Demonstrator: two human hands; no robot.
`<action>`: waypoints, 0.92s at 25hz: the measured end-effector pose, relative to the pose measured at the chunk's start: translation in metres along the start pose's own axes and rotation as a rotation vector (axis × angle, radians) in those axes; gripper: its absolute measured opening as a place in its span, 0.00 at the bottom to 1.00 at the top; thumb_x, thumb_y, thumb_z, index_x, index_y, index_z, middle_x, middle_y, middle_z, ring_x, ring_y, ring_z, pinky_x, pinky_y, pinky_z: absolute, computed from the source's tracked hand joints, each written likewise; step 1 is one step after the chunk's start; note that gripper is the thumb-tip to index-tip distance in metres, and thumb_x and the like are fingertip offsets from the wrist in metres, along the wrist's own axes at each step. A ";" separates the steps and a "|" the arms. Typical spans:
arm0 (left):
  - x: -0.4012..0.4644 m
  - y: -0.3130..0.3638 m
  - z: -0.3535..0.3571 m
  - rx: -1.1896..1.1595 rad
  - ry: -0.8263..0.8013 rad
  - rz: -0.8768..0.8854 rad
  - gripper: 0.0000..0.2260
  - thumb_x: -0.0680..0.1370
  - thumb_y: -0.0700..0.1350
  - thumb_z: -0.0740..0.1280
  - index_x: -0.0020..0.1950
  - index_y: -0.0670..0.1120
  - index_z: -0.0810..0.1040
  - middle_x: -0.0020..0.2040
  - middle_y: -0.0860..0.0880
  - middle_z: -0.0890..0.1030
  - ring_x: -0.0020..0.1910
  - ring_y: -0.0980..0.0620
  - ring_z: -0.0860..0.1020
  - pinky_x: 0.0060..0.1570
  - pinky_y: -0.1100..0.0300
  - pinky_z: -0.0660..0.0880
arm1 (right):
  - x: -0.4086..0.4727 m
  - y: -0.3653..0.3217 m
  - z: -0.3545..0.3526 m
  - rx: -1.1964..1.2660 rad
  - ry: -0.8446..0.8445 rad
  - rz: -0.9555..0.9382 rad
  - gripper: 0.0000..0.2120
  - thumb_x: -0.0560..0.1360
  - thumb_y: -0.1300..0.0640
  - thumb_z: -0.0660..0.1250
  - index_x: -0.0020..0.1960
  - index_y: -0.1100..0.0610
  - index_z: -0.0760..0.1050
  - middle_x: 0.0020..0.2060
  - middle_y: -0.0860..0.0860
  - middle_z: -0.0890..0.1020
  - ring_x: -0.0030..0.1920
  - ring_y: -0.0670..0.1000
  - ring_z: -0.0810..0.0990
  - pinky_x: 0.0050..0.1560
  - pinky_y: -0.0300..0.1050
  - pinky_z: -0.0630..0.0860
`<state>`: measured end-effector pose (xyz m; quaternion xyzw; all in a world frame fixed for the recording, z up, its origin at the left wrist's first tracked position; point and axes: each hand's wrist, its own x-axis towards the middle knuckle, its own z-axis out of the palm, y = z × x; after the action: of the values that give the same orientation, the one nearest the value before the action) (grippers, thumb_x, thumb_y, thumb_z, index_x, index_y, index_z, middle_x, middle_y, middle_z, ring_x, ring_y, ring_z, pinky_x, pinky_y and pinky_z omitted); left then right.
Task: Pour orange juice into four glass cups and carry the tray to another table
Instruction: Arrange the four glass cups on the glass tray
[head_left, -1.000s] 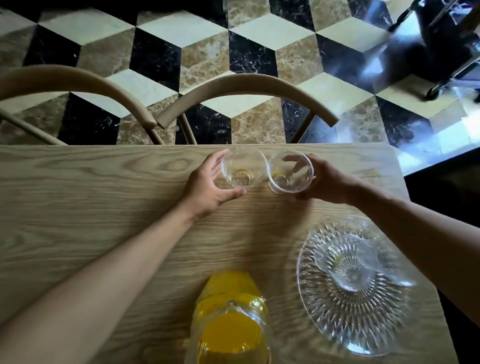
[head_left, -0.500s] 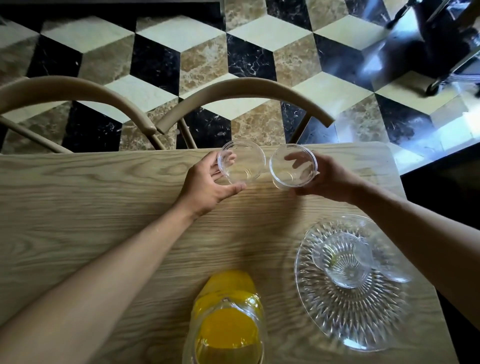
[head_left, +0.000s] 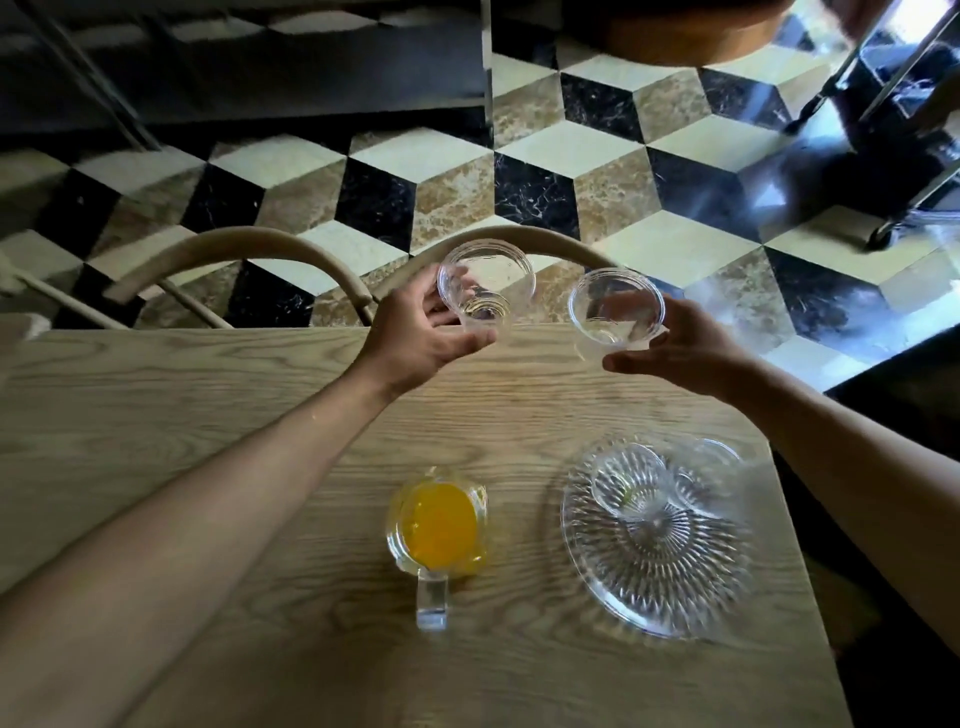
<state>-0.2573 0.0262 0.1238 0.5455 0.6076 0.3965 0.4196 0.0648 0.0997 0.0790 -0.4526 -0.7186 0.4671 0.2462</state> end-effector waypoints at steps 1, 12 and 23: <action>-0.011 0.015 0.000 0.001 0.021 0.008 0.33 0.70 0.35 0.81 0.72 0.42 0.73 0.65 0.46 0.81 0.66 0.54 0.80 0.59 0.69 0.78 | -0.009 -0.009 -0.006 -0.002 0.001 -0.022 0.41 0.59 0.39 0.83 0.67 0.55 0.79 0.61 0.50 0.83 0.57 0.45 0.81 0.47 0.28 0.76; -0.151 0.118 0.062 0.015 0.132 0.089 0.32 0.69 0.42 0.83 0.70 0.46 0.73 0.65 0.45 0.82 0.64 0.49 0.82 0.64 0.57 0.80 | -0.151 -0.054 -0.038 0.028 0.084 -0.105 0.36 0.56 0.33 0.82 0.62 0.42 0.80 0.55 0.46 0.85 0.51 0.47 0.82 0.49 0.42 0.79; -0.251 0.062 0.161 -0.001 0.191 -0.079 0.30 0.68 0.42 0.84 0.66 0.49 0.74 0.60 0.50 0.82 0.60 0.55 0.82 0.62 0.61 0.78 | -0.270 -0.001 -0.028 -0.028 0.068 0.008 0.35 0.64 0.51 0.84 0.68 0.55 0.77 0.56 0.51 0.84 0.52 0.49 0.81 0.49 0.29 0.75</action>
<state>-0.0720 -0.2146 0.1483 0.4805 0.6656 0.4301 0.3756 0.2132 -0.1259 0.1113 -0.4746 -0.7145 0.4420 0.2624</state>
